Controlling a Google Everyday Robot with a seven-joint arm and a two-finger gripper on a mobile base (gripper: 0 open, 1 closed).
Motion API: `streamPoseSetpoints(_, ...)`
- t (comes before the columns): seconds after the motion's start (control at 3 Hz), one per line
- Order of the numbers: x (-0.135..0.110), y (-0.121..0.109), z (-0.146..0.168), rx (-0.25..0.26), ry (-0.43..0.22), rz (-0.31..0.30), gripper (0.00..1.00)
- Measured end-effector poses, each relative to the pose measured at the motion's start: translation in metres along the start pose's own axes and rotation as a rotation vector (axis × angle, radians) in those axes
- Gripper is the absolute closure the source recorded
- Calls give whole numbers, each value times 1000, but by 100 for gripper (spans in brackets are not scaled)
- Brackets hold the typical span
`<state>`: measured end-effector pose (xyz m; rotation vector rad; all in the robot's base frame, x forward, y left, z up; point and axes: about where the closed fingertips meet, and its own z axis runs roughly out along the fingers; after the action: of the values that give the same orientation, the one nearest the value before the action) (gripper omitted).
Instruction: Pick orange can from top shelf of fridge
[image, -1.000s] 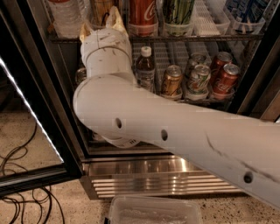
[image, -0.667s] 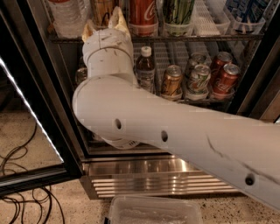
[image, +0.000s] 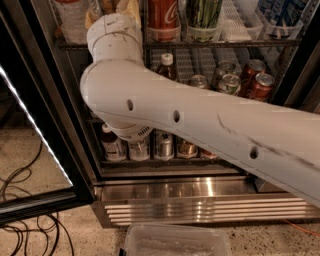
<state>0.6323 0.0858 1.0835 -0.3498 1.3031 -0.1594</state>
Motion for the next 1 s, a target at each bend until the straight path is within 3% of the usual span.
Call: streamPoseSetpoints(1.0, 9, 0, 6, 0, 36, 9, 36)
